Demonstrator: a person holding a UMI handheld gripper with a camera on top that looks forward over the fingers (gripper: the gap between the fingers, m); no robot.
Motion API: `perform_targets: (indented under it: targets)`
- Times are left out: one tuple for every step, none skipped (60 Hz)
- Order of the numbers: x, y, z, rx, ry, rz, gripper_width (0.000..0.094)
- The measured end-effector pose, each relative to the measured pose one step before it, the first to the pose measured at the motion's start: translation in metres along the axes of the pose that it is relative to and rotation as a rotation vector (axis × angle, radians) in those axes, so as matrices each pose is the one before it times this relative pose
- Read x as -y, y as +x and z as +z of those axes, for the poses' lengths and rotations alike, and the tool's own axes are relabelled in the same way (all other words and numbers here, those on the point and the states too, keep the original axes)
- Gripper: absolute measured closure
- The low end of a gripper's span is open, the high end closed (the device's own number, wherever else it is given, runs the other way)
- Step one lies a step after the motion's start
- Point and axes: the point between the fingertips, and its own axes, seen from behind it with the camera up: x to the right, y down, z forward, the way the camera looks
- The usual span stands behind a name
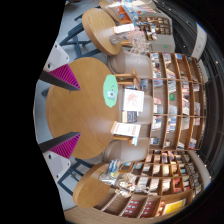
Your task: Arrange mouse
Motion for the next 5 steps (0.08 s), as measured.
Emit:
perform_targets:
  targets:
    - [-0.00004,0.00147,-0.00031,-0.00414,0.00315,0.0001,0.0082]
    - [0.00014,0.00126,-0.00035,-0.00398,0.00346,0.0033,0.0082]
    - [0.0,0.00158,-0.0006,-0.0047,0.00217,0.0037,0.0084]
    - [-0.00038,0.00133,-0.00056,-0.0047,0.0004,0.0022,0.0081]
    - [-0.00025,0.001,-0.00023,-0.00285,0.00037,0.0014,0.0083]
